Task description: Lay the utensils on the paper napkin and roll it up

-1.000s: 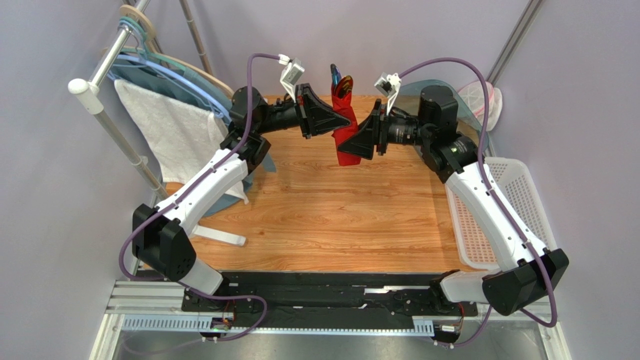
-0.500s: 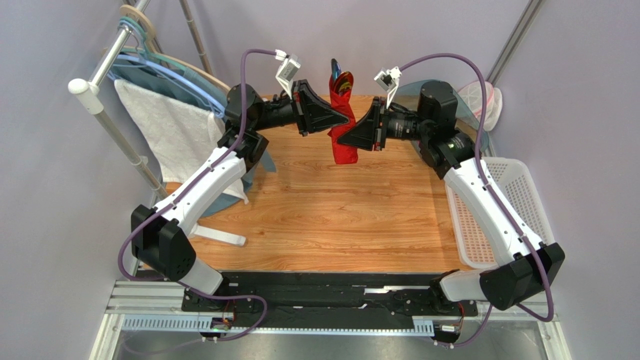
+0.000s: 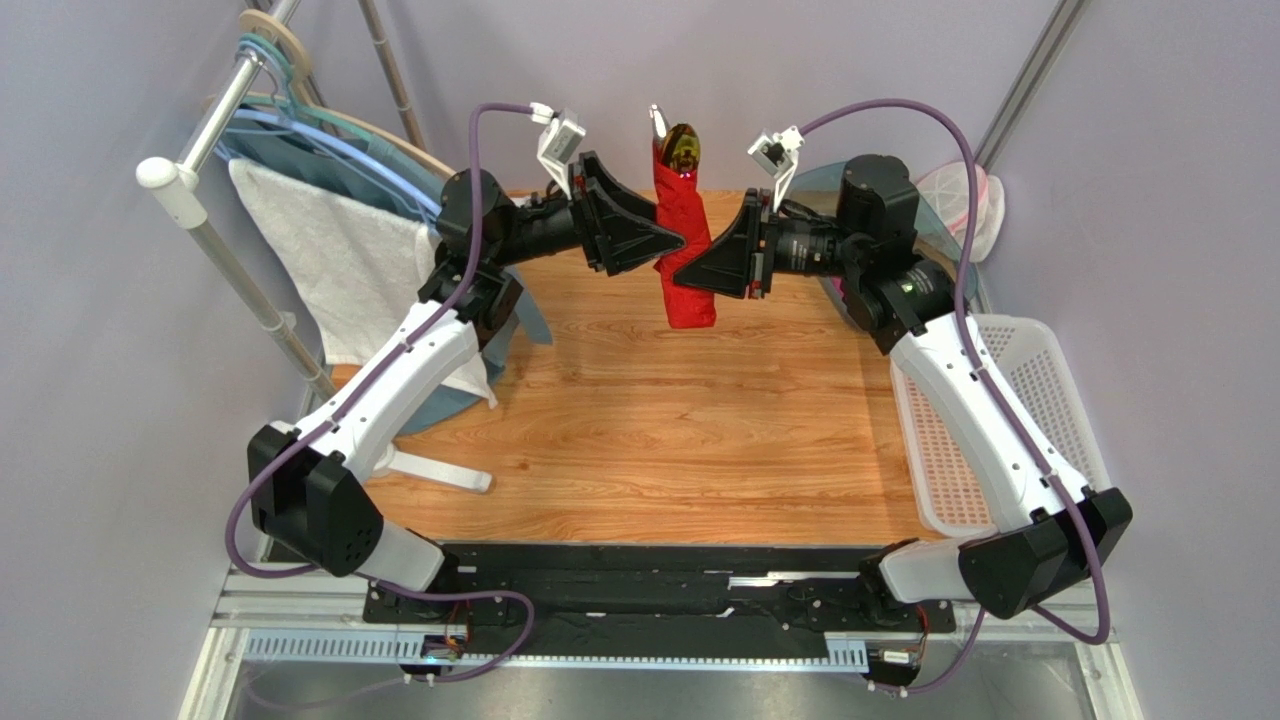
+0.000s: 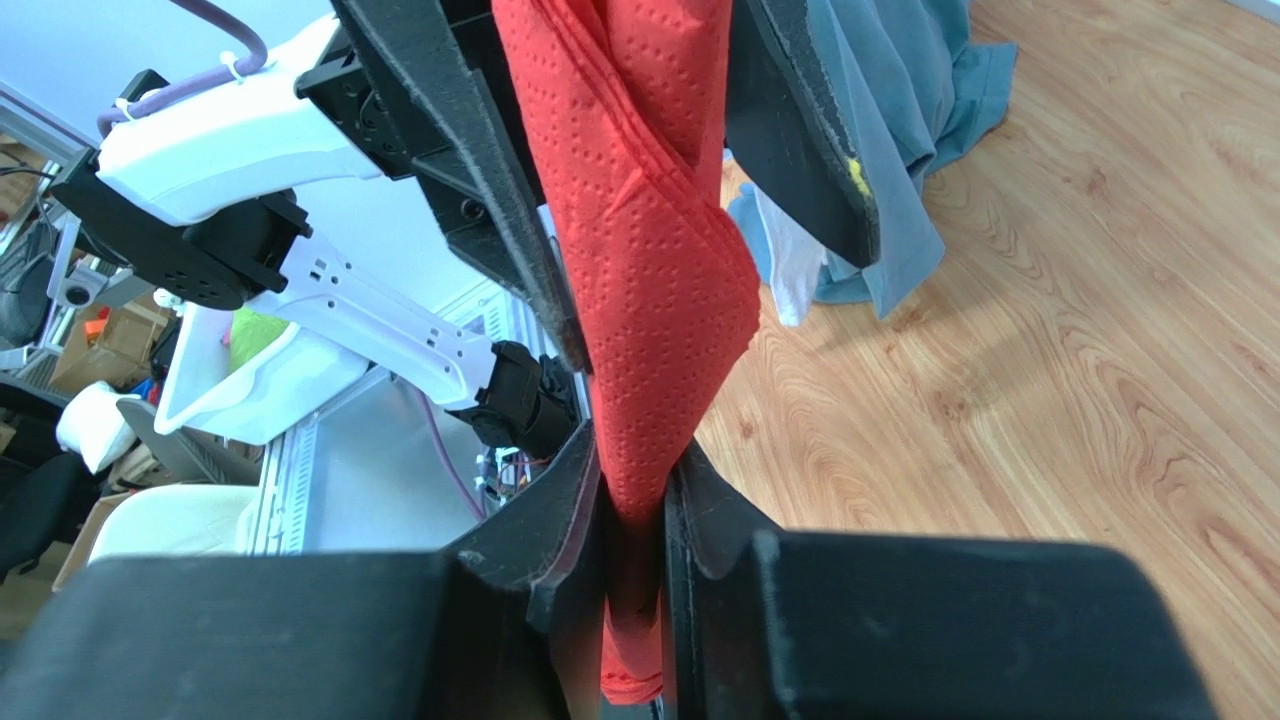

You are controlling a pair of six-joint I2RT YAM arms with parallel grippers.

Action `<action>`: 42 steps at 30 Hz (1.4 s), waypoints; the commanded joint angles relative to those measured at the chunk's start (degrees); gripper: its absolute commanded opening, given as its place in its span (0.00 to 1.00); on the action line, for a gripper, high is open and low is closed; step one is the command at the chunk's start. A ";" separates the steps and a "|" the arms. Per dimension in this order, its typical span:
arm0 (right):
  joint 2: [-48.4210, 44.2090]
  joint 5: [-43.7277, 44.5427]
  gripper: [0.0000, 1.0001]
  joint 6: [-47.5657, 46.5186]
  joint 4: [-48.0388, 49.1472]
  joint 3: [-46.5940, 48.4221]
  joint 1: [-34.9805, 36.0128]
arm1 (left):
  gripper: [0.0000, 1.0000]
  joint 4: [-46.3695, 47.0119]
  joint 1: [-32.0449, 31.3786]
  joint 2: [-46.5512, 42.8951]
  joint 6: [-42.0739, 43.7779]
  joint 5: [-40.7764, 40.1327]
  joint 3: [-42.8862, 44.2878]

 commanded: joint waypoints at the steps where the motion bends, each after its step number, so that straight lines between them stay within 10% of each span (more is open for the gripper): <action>1: -1.03 -1.01 0.00 -1.26 1.23 2.93 -0.26 | 0.71 0.00 0.70 -2.01 0.52 3.56 -1.33; 12: -0.50 -0.48 0.00 -4.60 -0.87 4.07 0.00 | 0.80 6.68 -1.14 0.36 -7.13 4.00 -1.77; 25: -1.64 -0.48 0.00 -9.08 -3.43 3.46 0.62 | 0.00 9.32 -1.84 2.03 -9.68 2.24 -0.37; 28: -1.47 -0.30 0.01 -9.61 -4.13 3.54 0.62 | 0.00 10.29 -1.93 2.12 -9.95 2.07 -0.63; 35: -0.94 3.38 0.54 -7.59 -5.72 4.68 -0.35 | 0.00 13.01 -1.93 2.30 -10.39 0.49 -0.63; 42: 0.38 4.71 0.56 -3.46 -2.21 5.13 -1.14 | 0.00 14.24 -1.93 3.26 -11.79 -1.80 1.12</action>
